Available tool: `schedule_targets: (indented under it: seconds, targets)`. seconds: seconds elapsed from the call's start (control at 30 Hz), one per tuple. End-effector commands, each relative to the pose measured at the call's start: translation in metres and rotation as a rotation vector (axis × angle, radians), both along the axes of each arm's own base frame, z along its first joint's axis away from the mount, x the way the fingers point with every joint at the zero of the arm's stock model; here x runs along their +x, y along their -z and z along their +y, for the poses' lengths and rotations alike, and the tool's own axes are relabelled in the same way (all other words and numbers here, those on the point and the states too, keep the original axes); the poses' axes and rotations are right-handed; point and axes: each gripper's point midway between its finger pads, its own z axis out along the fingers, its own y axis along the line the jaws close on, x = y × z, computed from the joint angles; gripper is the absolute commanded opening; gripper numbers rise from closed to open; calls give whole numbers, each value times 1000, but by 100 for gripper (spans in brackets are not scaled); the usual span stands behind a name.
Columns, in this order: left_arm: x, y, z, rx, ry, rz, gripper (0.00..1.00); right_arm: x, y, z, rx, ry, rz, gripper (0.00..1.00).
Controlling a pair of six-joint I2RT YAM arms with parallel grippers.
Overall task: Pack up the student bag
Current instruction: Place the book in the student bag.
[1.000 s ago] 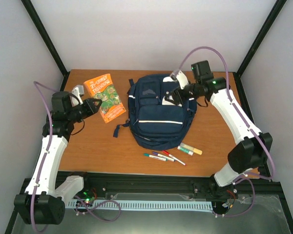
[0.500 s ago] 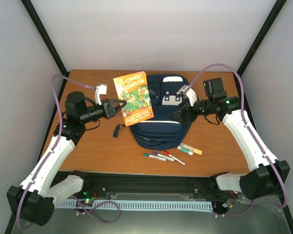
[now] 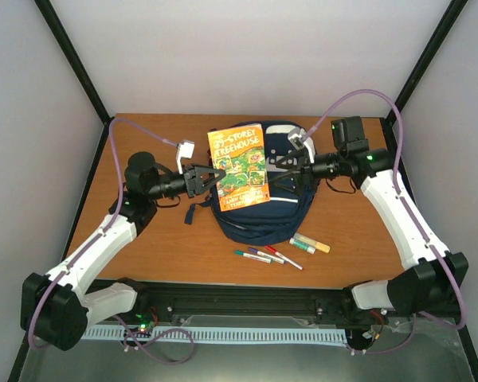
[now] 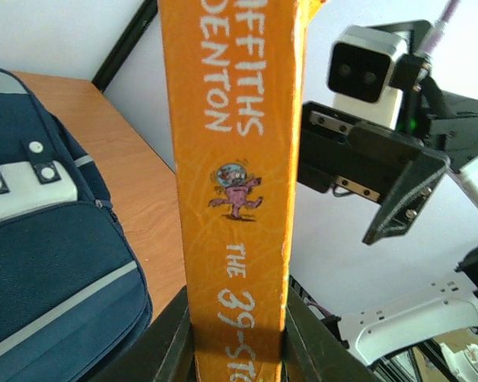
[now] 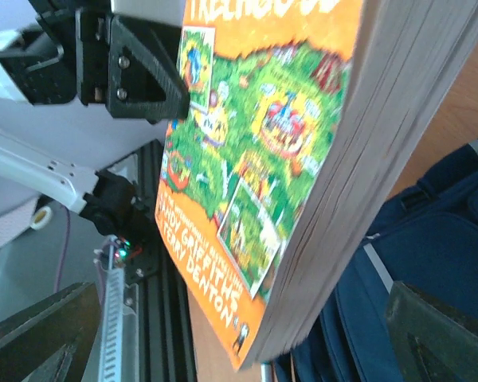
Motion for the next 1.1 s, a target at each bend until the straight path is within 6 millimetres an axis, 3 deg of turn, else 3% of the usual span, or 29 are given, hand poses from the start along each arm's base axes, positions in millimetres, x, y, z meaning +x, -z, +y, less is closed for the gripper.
schedule_targets:
  seconds: [0.0, 0.37, 0.63, 0.87, 1.0, 1.07]
  targets:
    - [-15, -57, -8, -85, 100, -201, 1, 11, -21, 11, 106, -54, 34, 100]
    - [-26, -64, -13, -95, 192, -228, 1, 26, -19, 23, 184, -142, 110, 96]
    - [-22, -62, -16, -95, 208, -223, 1, 3, -27, 26, 271, -265, 157, 86]
    - [-16, -55, -19, -84, 203, -202, 1, -20, -42, 22, 328, -328, 136, 57]
    - [-12, -51, -19, -74, 196, -193, 1, -21, -42, 22, 330, -326, 149, 33]
    - [-10, -48, -20, -65, 192, -185, 1, -20, -42, 22, 324, -319, 154, 26]
